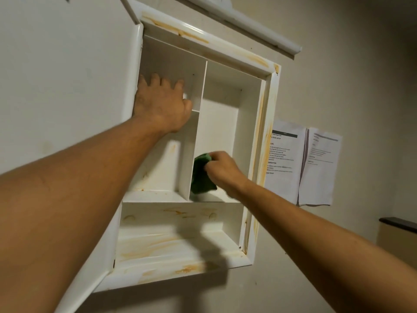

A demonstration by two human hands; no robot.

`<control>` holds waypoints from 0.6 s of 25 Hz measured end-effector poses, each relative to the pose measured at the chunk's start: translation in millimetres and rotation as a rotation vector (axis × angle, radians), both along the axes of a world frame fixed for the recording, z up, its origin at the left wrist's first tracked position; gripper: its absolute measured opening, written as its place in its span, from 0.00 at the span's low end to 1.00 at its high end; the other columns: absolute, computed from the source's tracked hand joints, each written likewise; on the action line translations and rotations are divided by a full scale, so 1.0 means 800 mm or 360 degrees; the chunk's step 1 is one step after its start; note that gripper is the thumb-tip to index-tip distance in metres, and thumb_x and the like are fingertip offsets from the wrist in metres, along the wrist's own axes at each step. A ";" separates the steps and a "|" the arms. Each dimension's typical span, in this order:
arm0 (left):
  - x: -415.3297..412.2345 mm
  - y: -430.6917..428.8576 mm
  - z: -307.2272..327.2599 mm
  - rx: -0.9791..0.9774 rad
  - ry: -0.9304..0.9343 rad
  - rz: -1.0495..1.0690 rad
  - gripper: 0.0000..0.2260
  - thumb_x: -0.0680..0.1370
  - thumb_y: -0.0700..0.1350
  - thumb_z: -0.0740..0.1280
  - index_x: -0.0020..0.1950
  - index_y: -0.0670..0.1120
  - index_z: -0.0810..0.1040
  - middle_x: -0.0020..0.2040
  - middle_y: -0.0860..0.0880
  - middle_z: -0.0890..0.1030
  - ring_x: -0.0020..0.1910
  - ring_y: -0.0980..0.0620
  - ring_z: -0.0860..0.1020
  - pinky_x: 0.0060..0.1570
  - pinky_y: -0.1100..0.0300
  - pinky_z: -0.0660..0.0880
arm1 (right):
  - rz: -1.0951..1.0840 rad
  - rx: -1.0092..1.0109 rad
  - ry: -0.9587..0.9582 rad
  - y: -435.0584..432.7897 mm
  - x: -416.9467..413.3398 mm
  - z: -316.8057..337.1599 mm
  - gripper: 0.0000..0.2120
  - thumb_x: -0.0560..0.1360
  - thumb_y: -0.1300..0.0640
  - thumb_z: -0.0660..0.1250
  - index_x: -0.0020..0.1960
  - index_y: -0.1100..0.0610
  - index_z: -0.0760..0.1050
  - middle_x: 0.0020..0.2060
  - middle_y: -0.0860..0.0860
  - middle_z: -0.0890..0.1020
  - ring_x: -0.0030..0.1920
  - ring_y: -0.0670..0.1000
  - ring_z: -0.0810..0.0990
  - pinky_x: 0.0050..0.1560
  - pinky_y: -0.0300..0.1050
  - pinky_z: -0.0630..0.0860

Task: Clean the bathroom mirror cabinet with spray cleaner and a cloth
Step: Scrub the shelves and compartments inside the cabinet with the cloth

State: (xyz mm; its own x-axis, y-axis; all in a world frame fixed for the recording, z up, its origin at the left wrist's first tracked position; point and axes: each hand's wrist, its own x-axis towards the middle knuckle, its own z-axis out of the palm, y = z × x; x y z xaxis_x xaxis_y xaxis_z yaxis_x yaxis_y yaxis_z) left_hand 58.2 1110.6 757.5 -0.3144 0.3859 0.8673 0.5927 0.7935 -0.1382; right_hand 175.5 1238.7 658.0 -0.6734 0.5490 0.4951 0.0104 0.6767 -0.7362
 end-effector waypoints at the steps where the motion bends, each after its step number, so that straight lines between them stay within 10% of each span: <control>1: -0.001 0.000 -0.001 -0.0006 -0.0005 -0.0007 0.29 0.83 0.56 0.46 0.82 0.46 0.59 0.76 0.36 0.69 0.75 0.35 0.65 0.75 0.35 0.58 | -0.0197 0.0319 0.0170 0.009 0.003 0.011 0.13 0.79 0.67 0.60 0.56 0.56 0.80 0.49 0.52 0.82 0.49 0.52 0.81 0.53 0.48 0.80; 5: -0.003 0.000 0.000 0.0003 -0.0005 -0.0007 0.30 0.82 0.57 0.45 0.81 0.46 0.60 0.76 0.37 0.69 0.75 0.35 0.65 0.74 0.35 0.59 | -0.0895 0.1402 0.0246 0.044 -0.002 0.005 0.13 0.76 0.63 0.66 0.59 0.56 0.80 0.52 0.53 0.81 0.54 0.55 0.77 0.55 0.51 0.77; 9: -0.005 0.000 -0.001 0.0004 -0.0006 0.0008 0.33 0.79 0.58 0.42 0.81 0.47 0.60 0.76 0.37 0.70 0.75 0.35 0.66 0.74 0.35 0.60 | -0.0354 0.0776 0.0091 0.028 -0.030 -0.045 0.15 0.75 0.63 0.69 0.60 0.54 0.79 0.51 0.51 0.83 0.51 0.54 0.81 0.51 0.50 0.81; 12: -0.007 -0.001 0.001 -0.0009 -0.0038 0.0003 0.35 0.77 0.59 0.41 0.82 0.47 0.59 0.76 0.38 0.69 0.75 0.35 0.65 0.75 0.35 0.60 | -0.0078 0.1361 -0.0469 0.038 -0.020 -0.036 0.17 0.74 0.60 0.71 0.62 0.52 0.80 0.52 0.51 0.84 0.50 0.54 0.81 0.50 0.50 0.80; 15: -0.009 0.000 0.000 -0.0021 -0.0043 0.0020 0.34 0.79 0.59 0.42 0.82 0.48 0.59 0.76 0.38 0.69 0.76 0.35 0.65 0.75 0.34 0.60 | -0.0534 0.1682 -0.0860 0.050 -0.008 -0.026 0.09 0.78 0.58 0.66 0.58 0.56 0.78 0.44 0.52 0.81 0.42 0.54 0.79 0.44 0.50 0.74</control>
State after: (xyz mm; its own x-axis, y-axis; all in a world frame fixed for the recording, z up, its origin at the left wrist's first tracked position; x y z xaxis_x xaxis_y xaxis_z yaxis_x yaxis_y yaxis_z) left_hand 51.1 1110.5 757.8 -0.3425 0.3934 0.8532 0.5866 0.7989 -0.1329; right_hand 169.1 1278.9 637.1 -0.8323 0.2334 0.5027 0.4316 0.8421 0.3236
